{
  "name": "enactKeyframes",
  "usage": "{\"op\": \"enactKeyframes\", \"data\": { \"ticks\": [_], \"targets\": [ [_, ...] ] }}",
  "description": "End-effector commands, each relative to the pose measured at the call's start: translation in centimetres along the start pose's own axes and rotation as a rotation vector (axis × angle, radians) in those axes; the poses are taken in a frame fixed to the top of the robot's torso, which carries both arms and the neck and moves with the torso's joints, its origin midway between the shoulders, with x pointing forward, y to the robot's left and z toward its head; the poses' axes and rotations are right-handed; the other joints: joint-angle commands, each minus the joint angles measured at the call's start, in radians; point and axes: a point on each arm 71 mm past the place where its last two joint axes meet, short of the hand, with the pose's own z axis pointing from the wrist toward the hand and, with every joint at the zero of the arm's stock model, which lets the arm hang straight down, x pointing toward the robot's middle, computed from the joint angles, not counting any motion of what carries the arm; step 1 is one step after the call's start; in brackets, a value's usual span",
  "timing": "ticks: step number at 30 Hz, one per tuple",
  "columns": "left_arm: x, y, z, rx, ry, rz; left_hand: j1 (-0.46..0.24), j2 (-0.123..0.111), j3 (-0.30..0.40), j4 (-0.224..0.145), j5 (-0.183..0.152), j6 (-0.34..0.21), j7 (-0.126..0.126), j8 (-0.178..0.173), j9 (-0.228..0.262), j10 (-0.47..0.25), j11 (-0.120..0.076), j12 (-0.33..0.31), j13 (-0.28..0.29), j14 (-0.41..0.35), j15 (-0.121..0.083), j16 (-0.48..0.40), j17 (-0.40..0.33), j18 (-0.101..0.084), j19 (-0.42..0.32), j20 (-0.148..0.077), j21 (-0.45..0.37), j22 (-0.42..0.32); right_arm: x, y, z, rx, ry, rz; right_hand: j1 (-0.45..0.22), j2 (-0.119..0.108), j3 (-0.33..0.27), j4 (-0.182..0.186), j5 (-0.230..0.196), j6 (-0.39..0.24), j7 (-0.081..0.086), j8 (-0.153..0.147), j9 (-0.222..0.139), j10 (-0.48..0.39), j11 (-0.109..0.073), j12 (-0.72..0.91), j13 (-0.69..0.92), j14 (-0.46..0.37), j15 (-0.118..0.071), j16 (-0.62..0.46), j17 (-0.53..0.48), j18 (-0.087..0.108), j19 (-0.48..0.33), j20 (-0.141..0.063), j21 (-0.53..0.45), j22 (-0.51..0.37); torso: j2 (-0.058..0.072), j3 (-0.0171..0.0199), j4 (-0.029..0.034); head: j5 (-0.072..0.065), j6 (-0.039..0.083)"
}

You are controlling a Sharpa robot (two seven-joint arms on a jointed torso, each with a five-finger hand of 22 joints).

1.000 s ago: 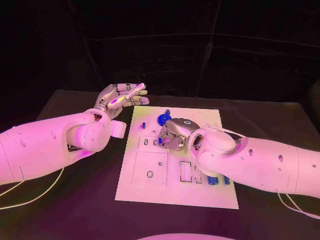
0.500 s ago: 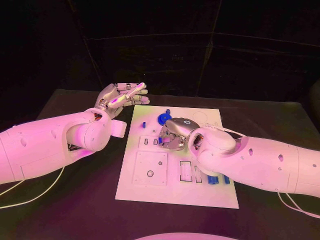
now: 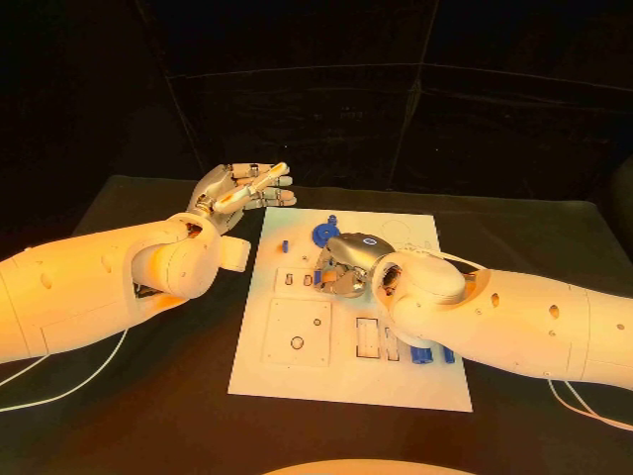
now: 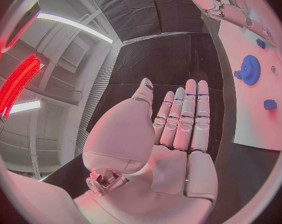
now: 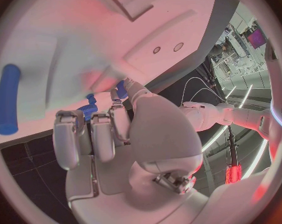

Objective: Assemble the parts on the task board

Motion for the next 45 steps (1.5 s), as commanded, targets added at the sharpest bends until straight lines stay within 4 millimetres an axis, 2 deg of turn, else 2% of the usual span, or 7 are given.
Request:
{"op": "enactKeyframes", "data": {
  "ticks": [1,34,41,45],
  "targets": [
    [0.17,-0.13,0.05,0.005,0.015,-0.002,0.001,0.009,-0.001,-0.007,-0.001,0.003,0.005,-0.006,-0.001,0.0,0.005,-0.003,0.0,-0.002,0.005,-0.006,0.001,0.013,0.006,0.003,-0.007,-0.001,0.43,-0.29,-0.01,0.022,0.031,-0.017,-0.009,-0.007,-0.001,0.002,-0.006,-0.009,-0.002,-0.006,0.0,-0.008,-0.001,-0.006,0.037,0.086,0.008,-0.006,0.176,-0.015,0.077,0.007,-0.006,0.233,0.0,0.0002,-0.0002,0.001,0.0],
    [0.14,-0.1,0.02,-0.001,0.019,-0.004,0.0,0.009,-0.003,-0.008,-0.001,0.002,0.006,-0.007,-0.001,0.0,0.006,-0.005,0.0,-0.003,0.006,-0.008,0.001,0.013,0.005,0.004,-0.008,-0.002,0.41,-0.3,0.0,0.034,0.027,-0.02,-0.048,-0.042,-0.022,0.019,-0.066,-0.045,0.006,-0.018,0.0,-0.021,0.008,-0.022,0.023,0.083,0.016,-0.014,0.162,-0.012,0.068,0.015,-0.012,0.221,0.0,0.0005,0.0005,0.001,-0.001],
    [0.15,-0.1,0.03,-0.001,0.018,-0.004,0.0,0.009,-0.003,-0.008,-0.001,0.002,0.006,-0.007,-0.001,0.0,0.006,-0.005,0.0,-0.003,0.006,-0.008,0.001,0.013,0.005,0.004,-0.008,-0.002,0.32,-0.26,-0.03,0.037,0.014,-0.015,-0.089,-0.062,-0.069,0.048,-0.11,-0.079,0.012,-0.025,-0.002,-0.03,0.015,-0.032,0.015,0.081,0.021,-0.018,0.155,-0.01,0.06,0.02,-0.017,0.212,0.0,0.0006,-0.0002,0.001,0.0],
    [0.14,-0.09,0.04,-0.001,0.018,-0.004,-0.001,0.009,-0.004,-0.008,-0.001,0.002,0.006,-0.008,-0.001,-0.001,0.006,-0.005,0.0,-0.003,0.006,-0.008,0.002,0.013,0.005,0.004,-0.008,-0.002,0.23,-0.24,-0.08,0.037,0.002,-0.012,-0.093,-0.066,-0.091,0.059,-0.118,-0.096,0.016,-0.025,-0.002,-0.037,0.018,-0.04,0.008,0.08,0.024,-0.02,0.152,-0.008,0.056,0.022,-0.019,0.207,0.0,0.0006,-0.0006,0.0,-0.001]
  ]
}}
